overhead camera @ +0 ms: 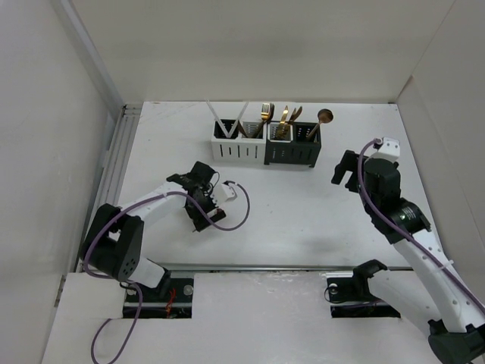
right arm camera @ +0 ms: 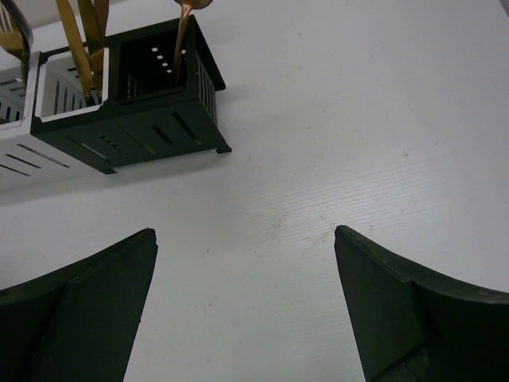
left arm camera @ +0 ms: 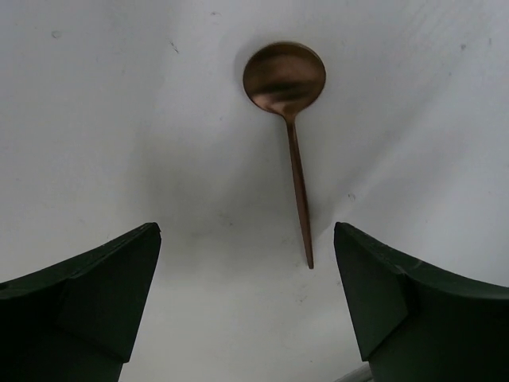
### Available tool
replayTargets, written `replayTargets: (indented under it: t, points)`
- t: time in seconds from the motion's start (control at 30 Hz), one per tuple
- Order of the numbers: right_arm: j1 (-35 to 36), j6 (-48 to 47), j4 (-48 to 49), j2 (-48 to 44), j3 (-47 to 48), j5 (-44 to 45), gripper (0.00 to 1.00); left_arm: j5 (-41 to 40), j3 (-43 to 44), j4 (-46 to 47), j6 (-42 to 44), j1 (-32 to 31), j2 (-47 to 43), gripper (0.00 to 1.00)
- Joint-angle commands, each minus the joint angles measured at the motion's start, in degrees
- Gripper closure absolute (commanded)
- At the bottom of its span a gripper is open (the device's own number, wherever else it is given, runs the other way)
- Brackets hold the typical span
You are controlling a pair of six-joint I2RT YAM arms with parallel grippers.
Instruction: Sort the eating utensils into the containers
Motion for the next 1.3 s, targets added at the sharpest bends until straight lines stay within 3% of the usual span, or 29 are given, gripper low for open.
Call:
replayTargets:
  t: [0.0,0.3,0.43,0.5,0.53,0.6,0.8,1.1,1.27]
  points:
    - [0.68,2.75,-1.7,-1.99,0.26,2.79,0.03,0.2,-0.73,4.41,-2.28,-0.31,0.71,0.12]
    - [0.68,4.08,-3.37,-2.61,0.26,5.16,0.03,-3.41,-1.95,9.51,-7.56,-3.39,5.63,0.34]
    - [0.68,4.08,-3.37,-2.61,0.78,6.39,0.03,-3.41,-4.85,9.51,-8.78,-6.27,5.64,0.59]
    - [0.68,4.08,-3.9,-2.61,0.78,6.92,0.03,-2.89,-5.47,10.21,-10.01,-7.07,6.16,0.79]
    - [0.68,4.08,-3.9,-2.61,0.78,6.92,0.03,-2.88,-5.47,10.74,-10.02,-7.08,6.77,0.96]
    - [0.68,4.08,-3.9,-2.61,1.3,6.92,0.03,-2.36,-5.47,11.26,-11.59,-7.08,7.57,1.0]
    - [0.68,3.55,-3.37,-0.24,2.45,6.92,0.03,0.8,-1.09,9.25,-12.22,-7.08,5.82,1.0]
    - [0.68,3.55,4.52,1.43,0.52,6.13,0.03,5.63,21.32,6.96,-12.74,-5.93,-4.38,1.0]
    - [0.68,4.6,6.64,3.81,-0.01,6.13,0.02,12.31,35.09,17.14,-21.08,-5.93,1.84,1.0]
